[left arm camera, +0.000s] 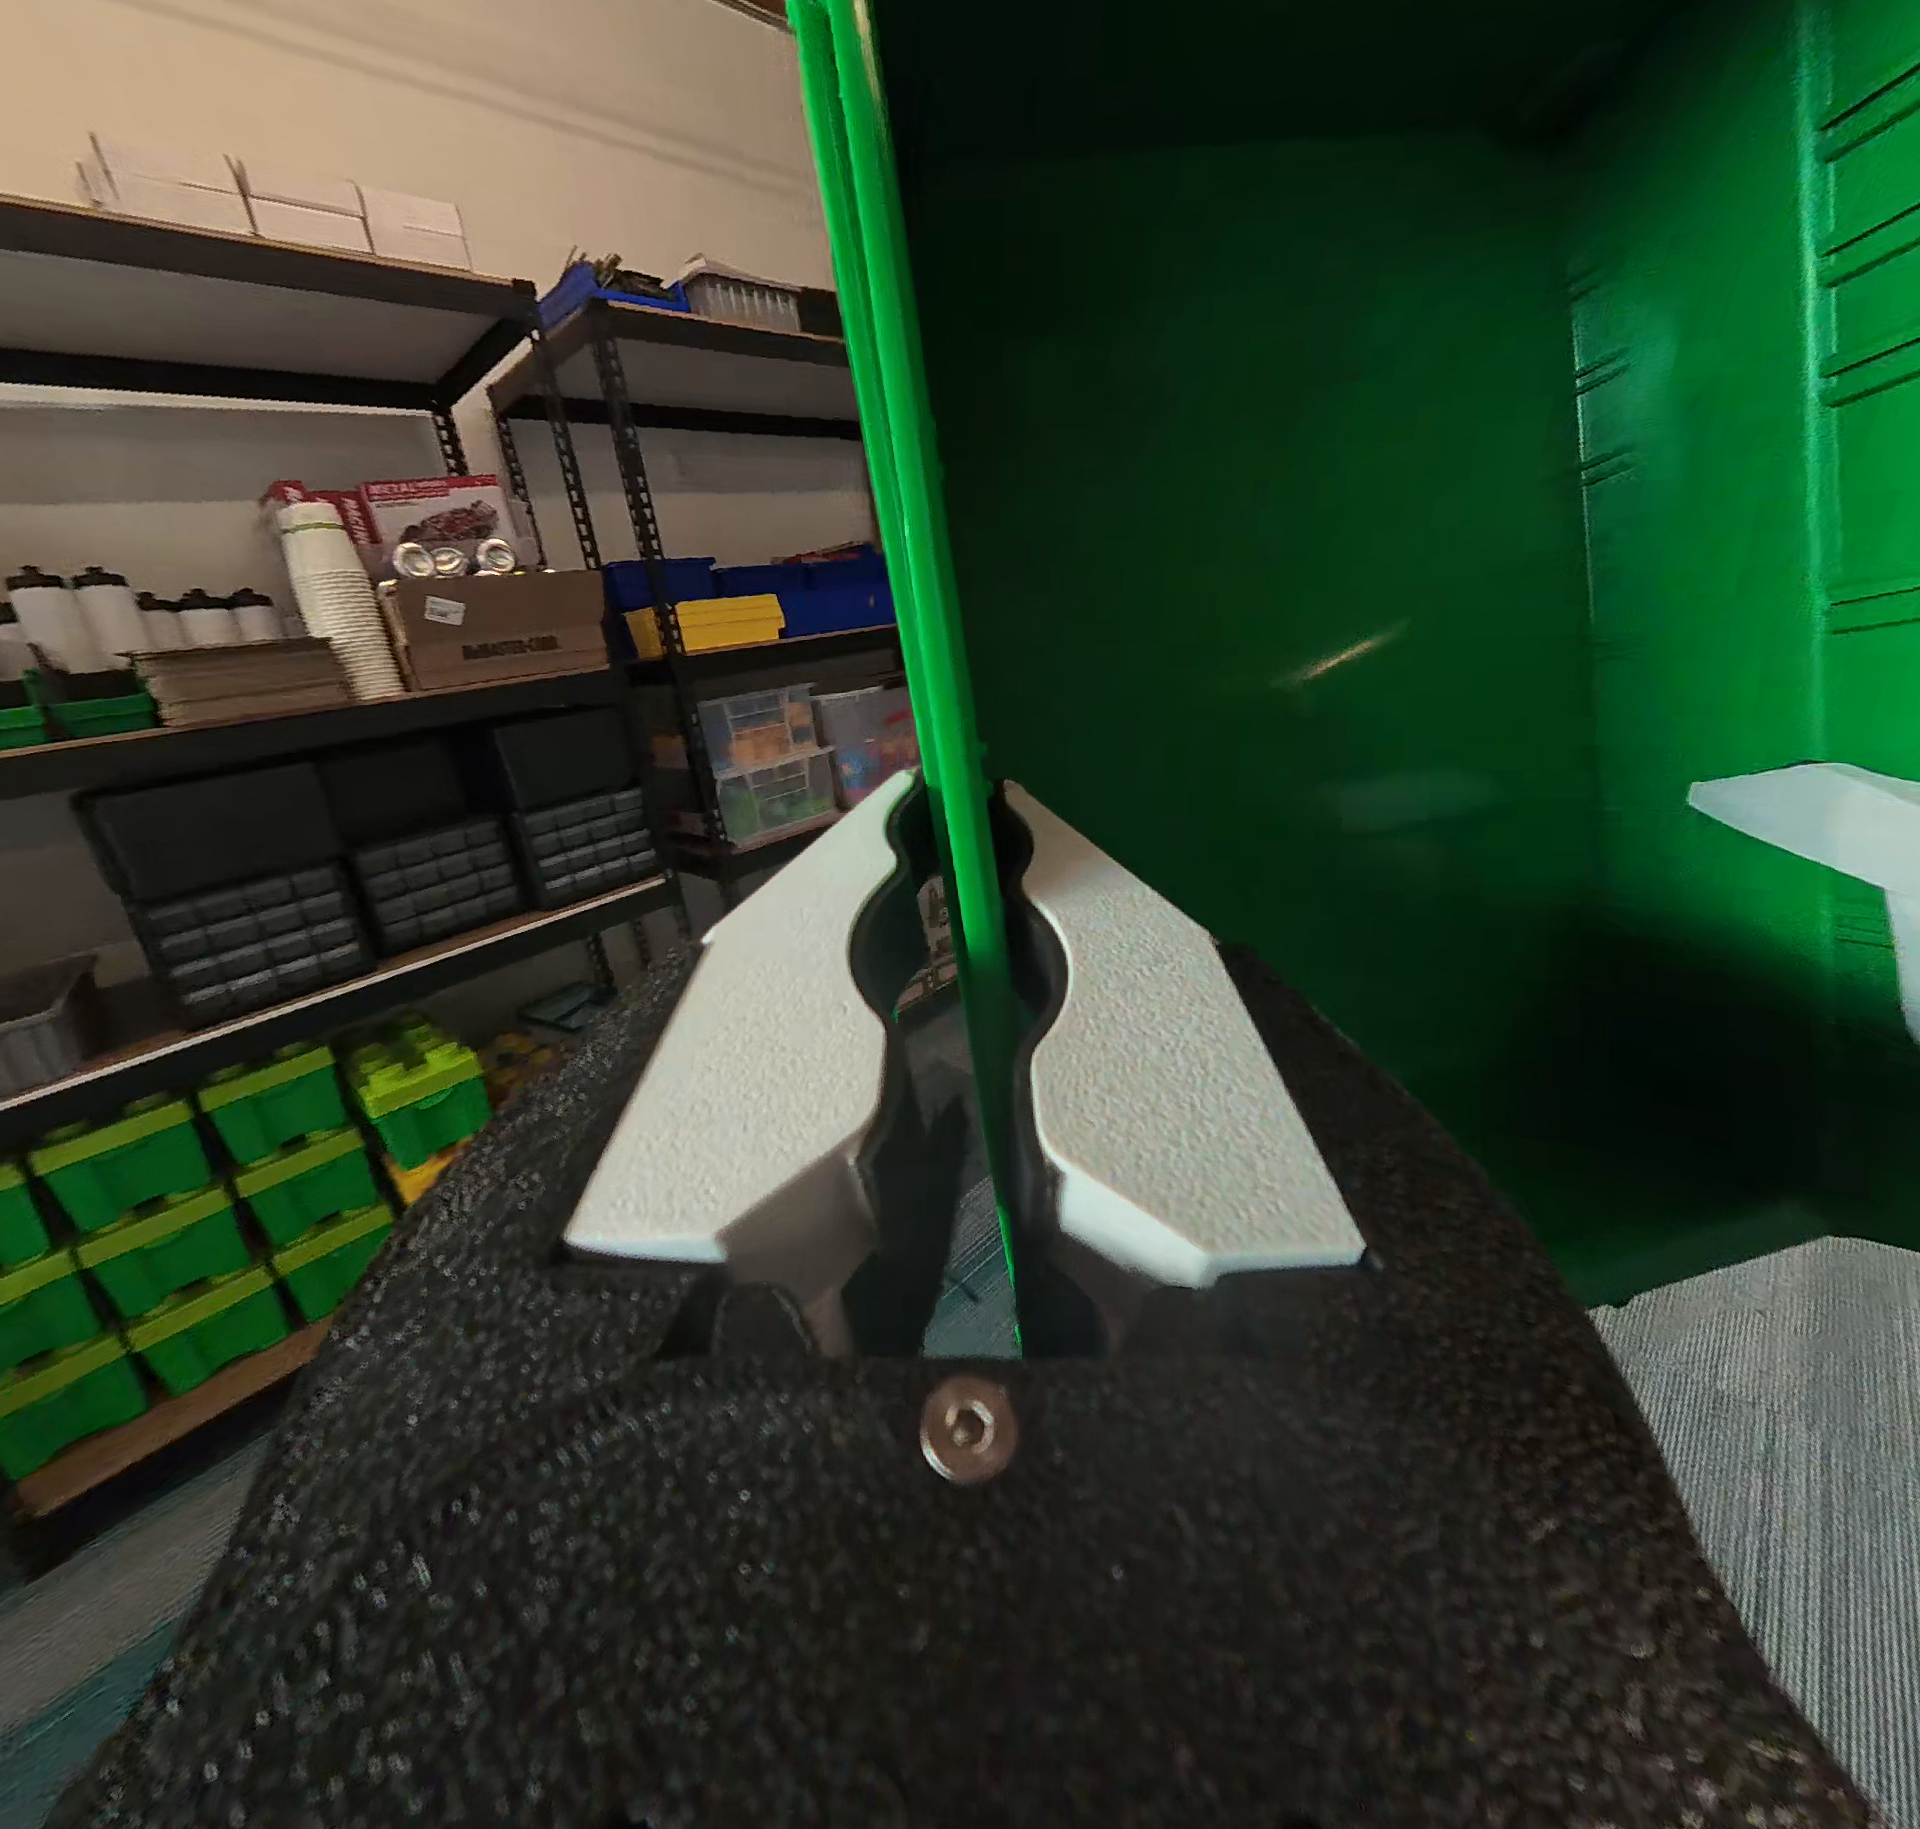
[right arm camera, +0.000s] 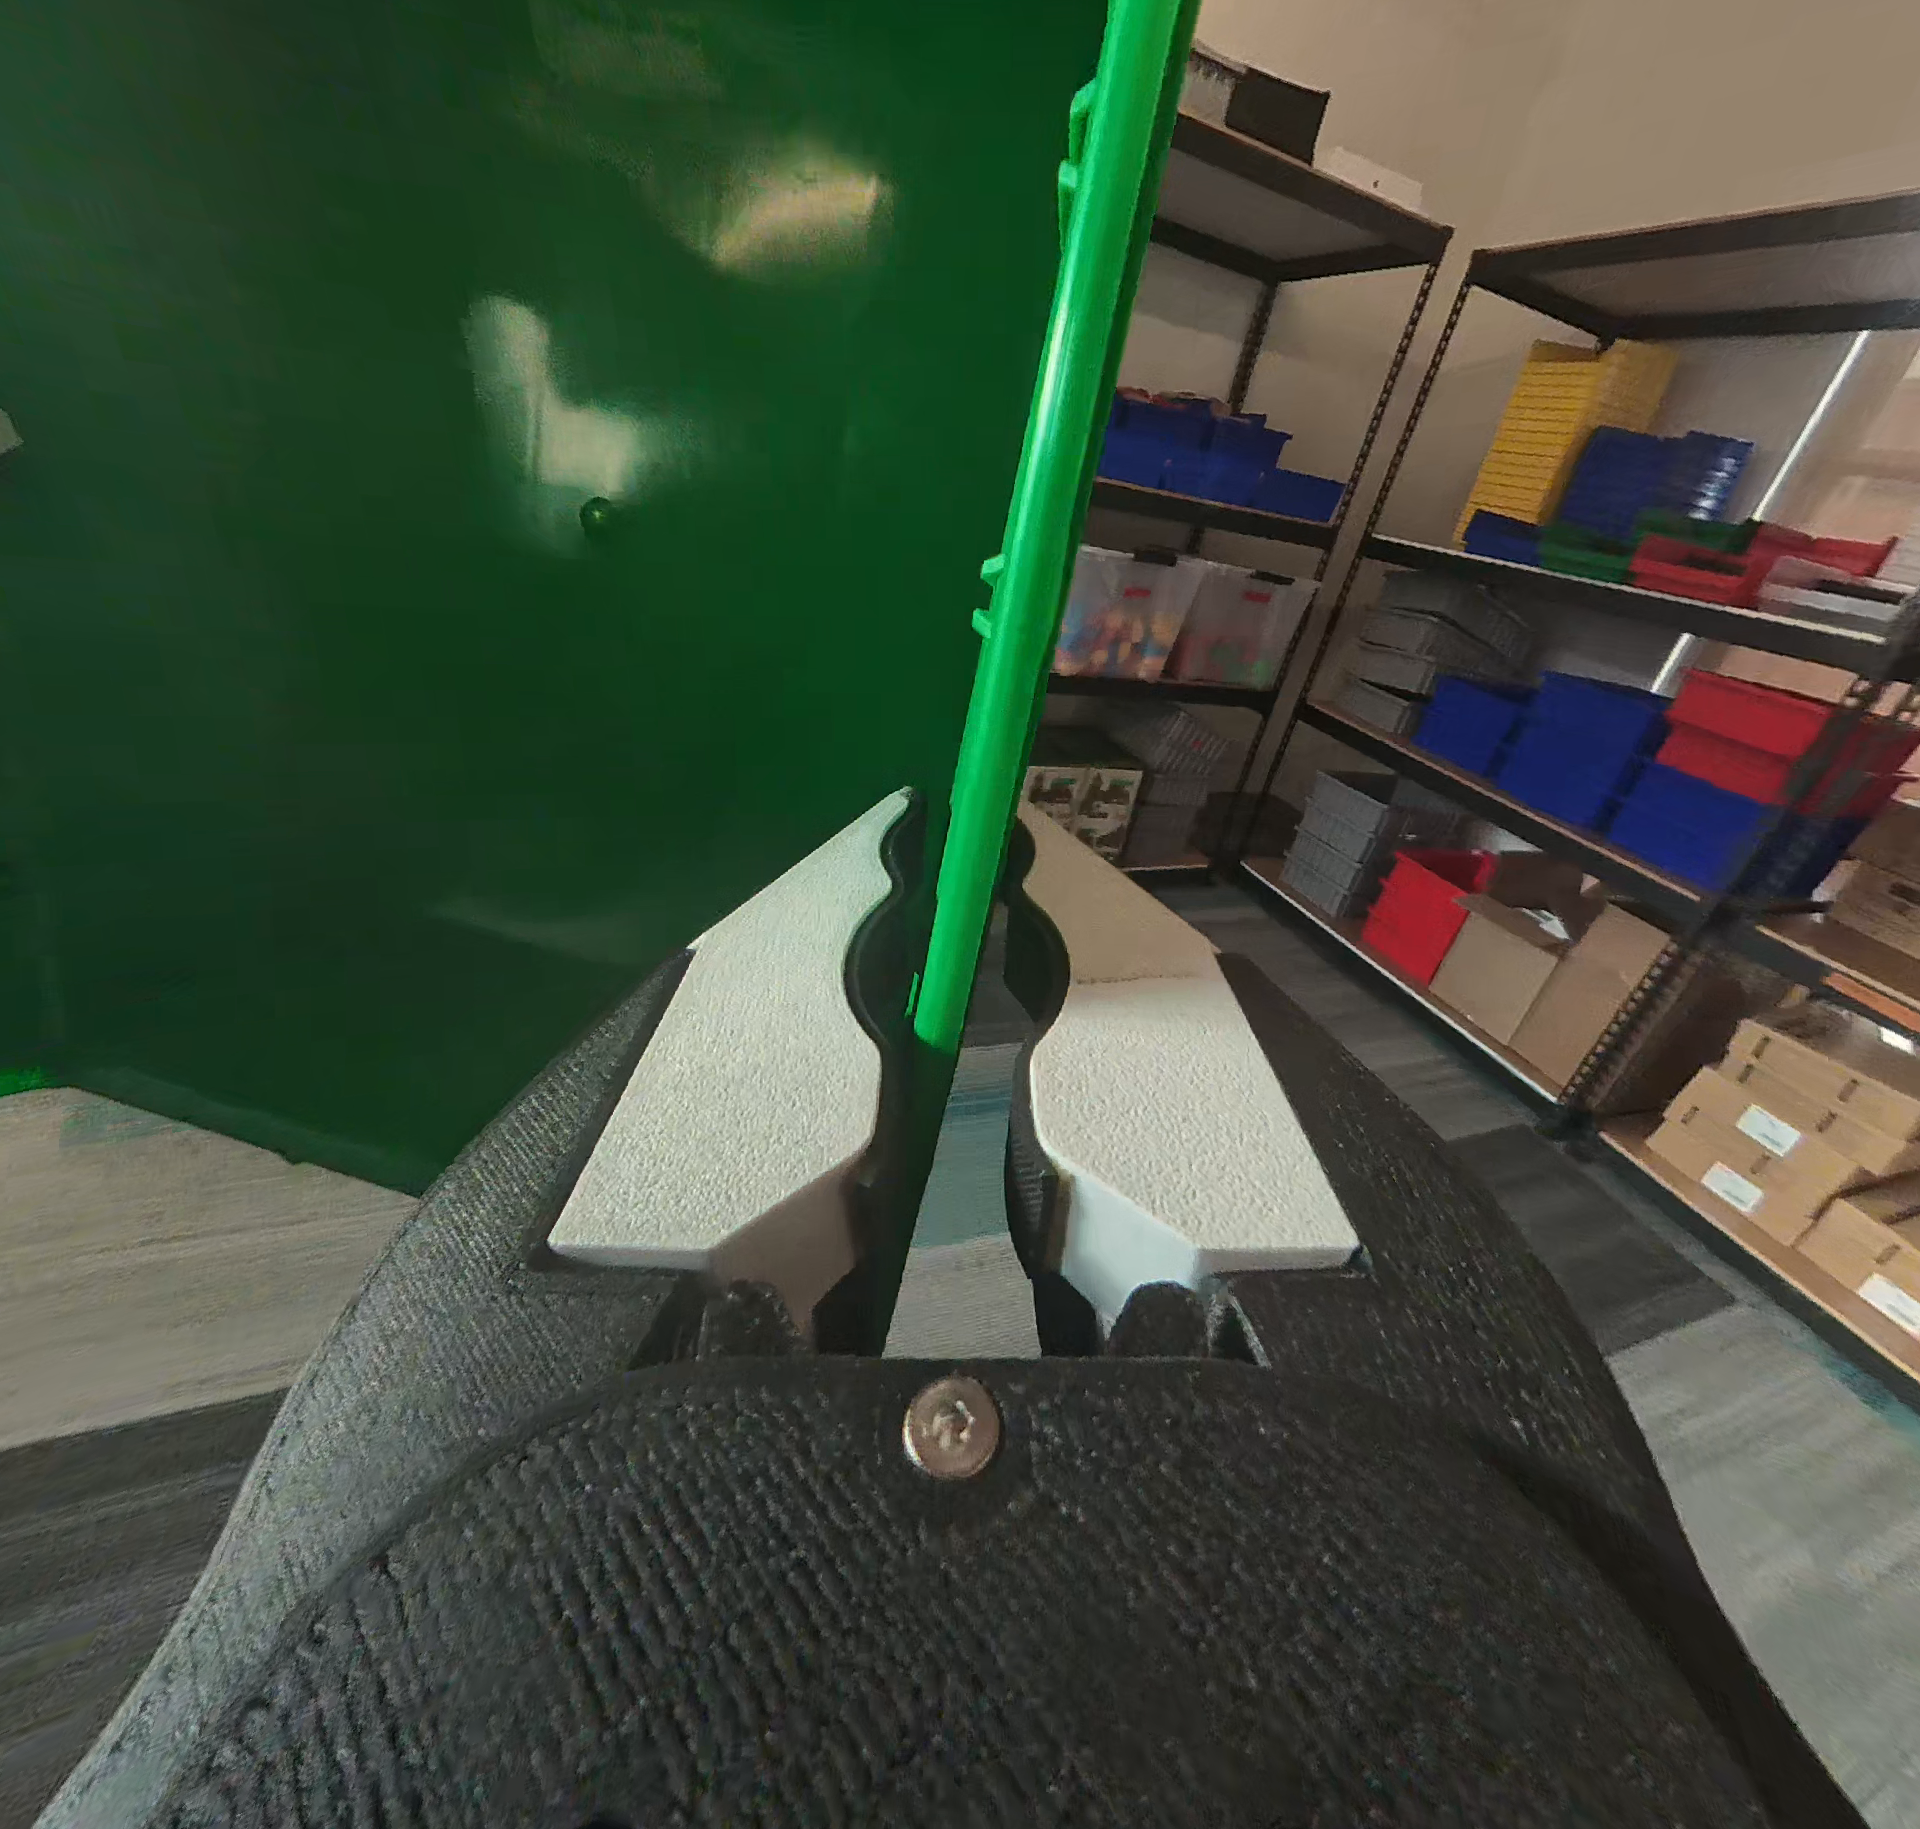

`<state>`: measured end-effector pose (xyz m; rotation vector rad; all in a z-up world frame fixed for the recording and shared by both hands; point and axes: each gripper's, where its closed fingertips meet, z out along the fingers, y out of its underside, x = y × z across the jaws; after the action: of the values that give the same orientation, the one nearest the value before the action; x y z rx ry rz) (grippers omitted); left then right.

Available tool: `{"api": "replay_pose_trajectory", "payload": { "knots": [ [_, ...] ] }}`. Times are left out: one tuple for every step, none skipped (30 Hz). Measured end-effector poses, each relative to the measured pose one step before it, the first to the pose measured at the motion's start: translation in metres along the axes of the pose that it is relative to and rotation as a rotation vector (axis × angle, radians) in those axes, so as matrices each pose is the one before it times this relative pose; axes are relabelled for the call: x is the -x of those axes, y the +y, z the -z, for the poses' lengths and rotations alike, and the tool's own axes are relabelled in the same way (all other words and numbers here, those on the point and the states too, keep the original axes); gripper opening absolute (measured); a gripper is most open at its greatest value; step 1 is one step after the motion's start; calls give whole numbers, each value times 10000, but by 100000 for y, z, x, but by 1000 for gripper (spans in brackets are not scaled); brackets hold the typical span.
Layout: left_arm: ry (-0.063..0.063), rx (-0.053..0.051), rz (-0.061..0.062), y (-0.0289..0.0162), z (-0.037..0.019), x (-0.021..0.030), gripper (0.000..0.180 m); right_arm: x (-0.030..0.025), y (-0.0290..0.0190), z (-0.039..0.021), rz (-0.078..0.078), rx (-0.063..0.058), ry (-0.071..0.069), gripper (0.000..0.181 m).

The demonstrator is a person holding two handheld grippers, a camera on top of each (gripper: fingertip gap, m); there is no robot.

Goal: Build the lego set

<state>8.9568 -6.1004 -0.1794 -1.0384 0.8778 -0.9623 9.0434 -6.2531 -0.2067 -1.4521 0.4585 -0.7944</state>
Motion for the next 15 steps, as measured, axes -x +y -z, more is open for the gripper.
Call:
{"api": "replay_pose_trajectory", "payload": {
  "knots": [
    [254, -31, 69, 970, -2889, -17, 8, -1141, 457, -2404, 38, 93, 308, 10],
    [270, -7, 62, 1071, -2908, -214, 8, -1143, 693, -2358, 29, 95, 315, 9],
    [266, 38, 103, 1184, -2933, -146, 8, -1136, 828, -2357, -21, 108, 292, 9],
    [278, 69, 72, 1074, -3067, -248, 8, -1175, 945, -2391, -69, 117, 279, 9],
    [310, 16, -37, 950, -3217, -252, 8, -1267, 894, -2534, -118, 107, 295, 8],
    [286, -104, -79, 722, -3198, -232, 9, -1319, 816, -2650, -151, 43, 278, 8],
    [224, -166, -112, 745, -3342, -10, 9, -1283, 677, -2752, -124, -51, 239, 8],
    [160, -168, -96, 815, -3406, 159, 10, -1204, 446, -2987, -59, -120, 233, 7],
    [140, -191, -85, 759, -3304, 217, 10, -1099, 316, -3040, 6, -163, 222, 7],
    [142, -226, -85, 735, -3232, 427, 10, -969, 246, -3052, -2, -196, 167, 7],
    [96, -172, -68, 849, -3452, 551, 9, -885, 177, -3222, -9, -188, 140, 7],
    [87, 59, -149, 941, -3568, 606, 10, -852, 233, -3268, 24, -49, 170, 7],
    [174, 98, -2, 734, -3441, 623, 10, -738, 248, -3177, 4, 116, 136, 7],
    [235, 57, 119, 685, -3004, 756, 11, -601, 107, -3101, -72, 121, 23, 7],
    [102, 1, -23, 692, -2951, 853, 11, -433, 98, -2982, -69, 42, -12, 7]
  ]
}}
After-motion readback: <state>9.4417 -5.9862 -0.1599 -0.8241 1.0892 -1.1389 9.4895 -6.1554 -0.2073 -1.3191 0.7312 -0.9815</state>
